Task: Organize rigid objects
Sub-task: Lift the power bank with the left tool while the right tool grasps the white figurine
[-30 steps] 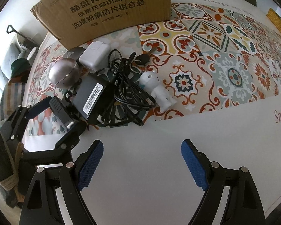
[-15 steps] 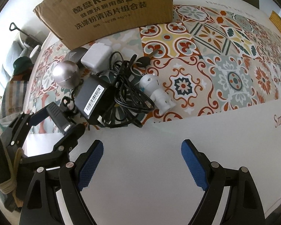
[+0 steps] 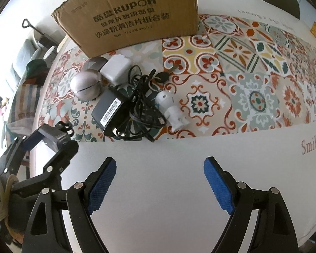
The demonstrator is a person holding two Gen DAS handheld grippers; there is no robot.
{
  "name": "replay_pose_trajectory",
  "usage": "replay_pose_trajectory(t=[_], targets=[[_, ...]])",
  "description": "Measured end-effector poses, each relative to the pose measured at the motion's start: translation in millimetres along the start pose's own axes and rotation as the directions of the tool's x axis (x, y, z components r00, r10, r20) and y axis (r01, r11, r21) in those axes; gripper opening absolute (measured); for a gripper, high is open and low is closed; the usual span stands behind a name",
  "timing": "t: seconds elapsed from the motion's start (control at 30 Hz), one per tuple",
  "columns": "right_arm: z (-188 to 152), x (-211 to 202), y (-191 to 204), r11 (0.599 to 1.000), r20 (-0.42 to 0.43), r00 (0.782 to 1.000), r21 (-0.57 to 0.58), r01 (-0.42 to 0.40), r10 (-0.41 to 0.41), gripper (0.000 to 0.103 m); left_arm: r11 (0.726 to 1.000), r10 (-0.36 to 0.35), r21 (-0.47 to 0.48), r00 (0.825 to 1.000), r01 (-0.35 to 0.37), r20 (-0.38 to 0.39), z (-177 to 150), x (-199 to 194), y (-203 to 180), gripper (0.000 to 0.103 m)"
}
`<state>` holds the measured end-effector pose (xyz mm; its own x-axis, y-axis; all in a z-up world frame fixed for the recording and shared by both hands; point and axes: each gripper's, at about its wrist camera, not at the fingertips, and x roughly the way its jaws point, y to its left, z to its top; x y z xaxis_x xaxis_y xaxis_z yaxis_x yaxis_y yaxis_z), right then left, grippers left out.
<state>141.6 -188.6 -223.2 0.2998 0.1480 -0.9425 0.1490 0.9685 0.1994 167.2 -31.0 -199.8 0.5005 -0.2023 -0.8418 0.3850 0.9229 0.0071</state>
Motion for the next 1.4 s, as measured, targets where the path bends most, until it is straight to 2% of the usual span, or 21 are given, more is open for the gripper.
replay_pose_trajectory(t=[0.17,0.37,0.53,0.83,0.97,1.23,1.4], targets=[[7.5,-14.6,-11.5,0.999,0.023,0.999,-0.039,-0.022,0.023,0.085,0.998,0.003,-0.069,1.0,-0.002,0.009,3.0,-9.6,-7.2,0.073],[23.6,-28.6,-17.0,0.995,0.099,0.995,-0.101,-0.017,0.027,0.084,0.995,0.058,-0.084,0.998,-0.056,0.016,12.6,-14.1,-21.4,0.073],[41.5,-24.0,-21.1,0.99,0.119,0.992,-0.134,-0.035,0.051,0.075,0.986,0.087,-0.142,0.996,-0.086,-0.001,20.0,-11.1,-23.5,0.073],[59.8,8.2,-28.7,0.985,0.07,0.994,-0.155,-0.069,0.08,0.056,0.975,0.133,-0.176,0.991,-0.136,-0.03,24.5,-2.0,-28.9,0.073],[62.7,21.5,-28.0,0.982,0.042,0.995,-0.171,-0.086,0.094,0.051,0.972,0.146,-0.181,0.988,-0.151,-0.043,24.7,2.1,-30.2,0.073],[66.8,41.7,-19.5,0.976,0.008,0.995,-0.196,-0.097,0.101,0.04,0.966,0.156,-0.198,0.986,-0.166,-0.063,22.5,7.9,-27.6,0.073],[66.3,46.0,-15.4,0.974,0.003,0.995,-0.204,-0.096,0.099,0.033,0.965,0.134,-0.216,0.988,-0.146,-0.071,21.1,13.0,-22.8,0.073]])
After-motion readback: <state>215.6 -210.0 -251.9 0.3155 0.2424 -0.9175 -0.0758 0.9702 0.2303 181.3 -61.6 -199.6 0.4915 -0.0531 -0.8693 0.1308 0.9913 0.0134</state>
